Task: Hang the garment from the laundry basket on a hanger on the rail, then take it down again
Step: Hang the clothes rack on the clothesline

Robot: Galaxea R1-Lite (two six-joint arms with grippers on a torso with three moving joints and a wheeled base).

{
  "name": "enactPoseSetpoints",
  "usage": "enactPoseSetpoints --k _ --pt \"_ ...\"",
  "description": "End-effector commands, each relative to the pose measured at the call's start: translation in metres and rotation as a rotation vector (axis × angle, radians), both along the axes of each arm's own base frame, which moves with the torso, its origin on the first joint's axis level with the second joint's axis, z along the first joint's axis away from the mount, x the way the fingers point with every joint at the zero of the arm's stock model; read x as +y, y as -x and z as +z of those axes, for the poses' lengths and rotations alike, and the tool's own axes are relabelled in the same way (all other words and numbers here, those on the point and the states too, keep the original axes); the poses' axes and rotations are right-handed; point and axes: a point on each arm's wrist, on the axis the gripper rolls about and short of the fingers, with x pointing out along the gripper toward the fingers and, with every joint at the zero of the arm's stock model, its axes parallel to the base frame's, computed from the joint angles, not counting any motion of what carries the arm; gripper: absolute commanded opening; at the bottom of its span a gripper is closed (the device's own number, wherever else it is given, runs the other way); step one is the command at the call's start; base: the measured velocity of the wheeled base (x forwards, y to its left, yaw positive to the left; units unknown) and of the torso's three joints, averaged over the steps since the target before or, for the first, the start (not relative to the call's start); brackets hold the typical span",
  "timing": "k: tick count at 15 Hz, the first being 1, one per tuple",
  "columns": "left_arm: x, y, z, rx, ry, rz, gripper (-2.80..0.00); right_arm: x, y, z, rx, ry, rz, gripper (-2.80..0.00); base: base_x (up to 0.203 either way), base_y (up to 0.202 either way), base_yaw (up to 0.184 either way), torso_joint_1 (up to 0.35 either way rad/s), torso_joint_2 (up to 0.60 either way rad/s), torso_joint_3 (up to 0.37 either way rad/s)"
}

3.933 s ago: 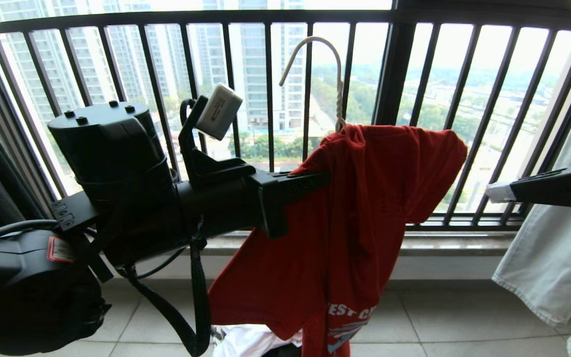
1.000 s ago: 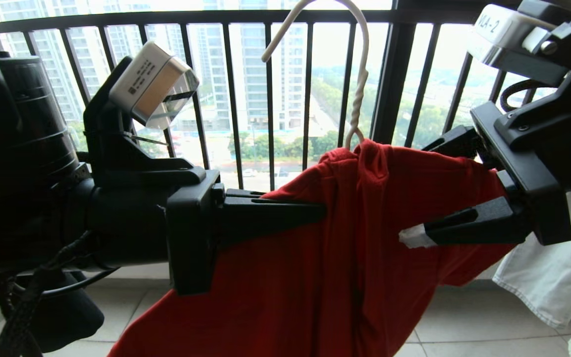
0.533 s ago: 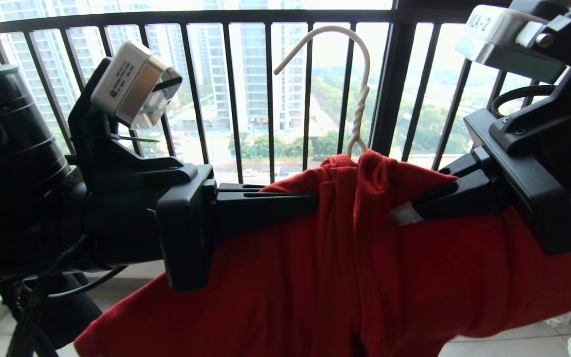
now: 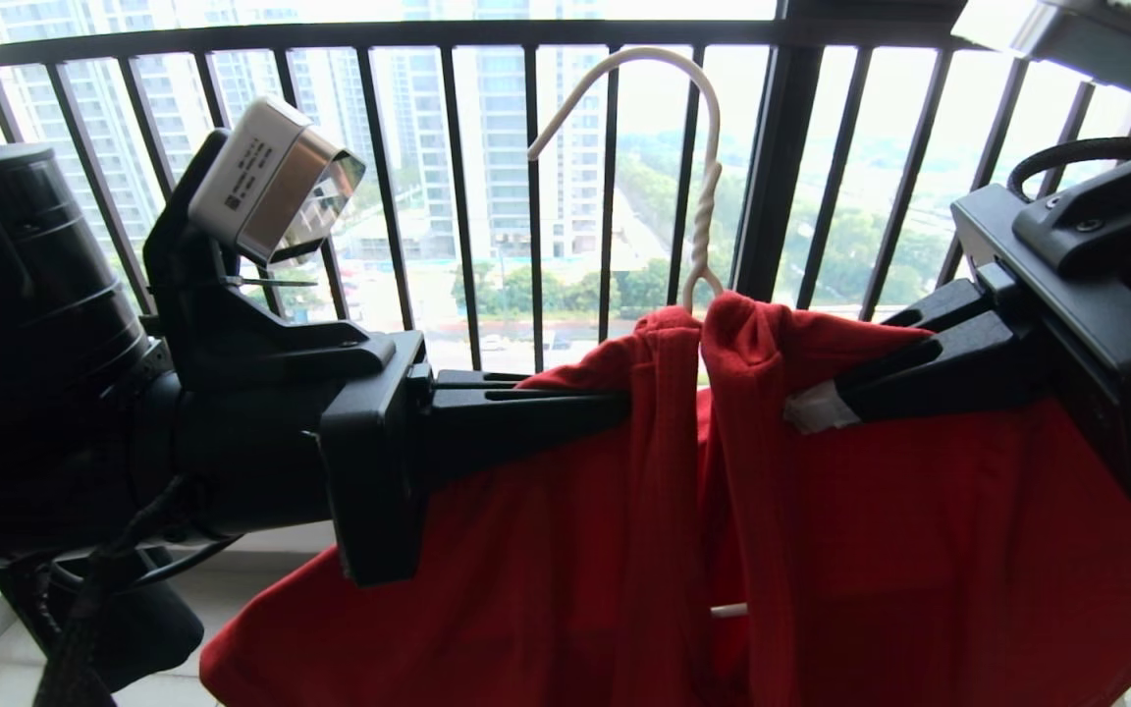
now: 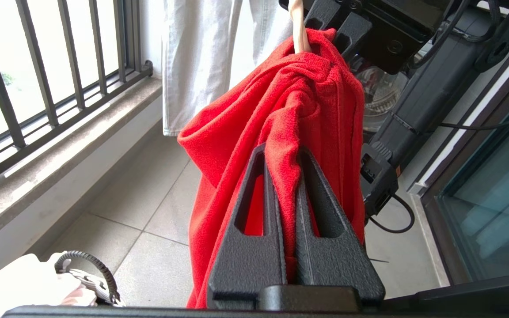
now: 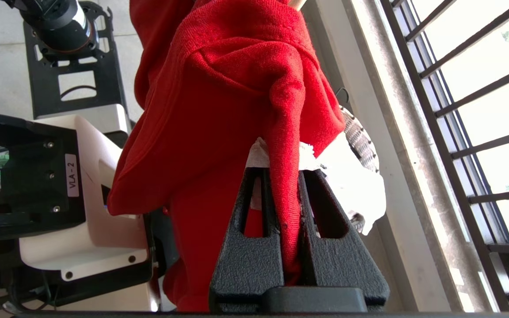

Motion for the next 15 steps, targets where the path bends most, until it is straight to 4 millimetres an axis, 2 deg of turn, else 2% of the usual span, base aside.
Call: enactPoseSetpoints --k 1,3,4,15 --pt "-0.0017 -0.0020 -0.0011 0.005 -0.005 -0.002 -2.80 -0.0006 0.0011 0.0004 -0.001 0.000 0.005 -2.80 0.000 0.000 0.000 0.000 0.00 0.000" --pt "-0.0018 -0.0020 -0.0023 0.002 -0.007 -0.003 -2.80 -0.0006 0.0011 0.0008 -0.004 -0.002 0.005 -2.80 0.000 0.000 0.000 0.000 0.00 0.000" --pt "-0.0022 -0.0025 -0.0032 -0.002 -0.011 -0.002 0.00 -0.0005 0.0010 0.0009 -0.003 -0.003 0.004 -2.80 0.000 0.000 0.000 0.000 0.00 0.000" --pt "0.0069 -0.0058 0.0017 -0.053 -0.003 0.040 0.00 0.0008 -0.0007 -0.0049 0.021 -0.065 -0.013 -2.80 0.000 0.000 0.000 0.000 0.00 0.000"
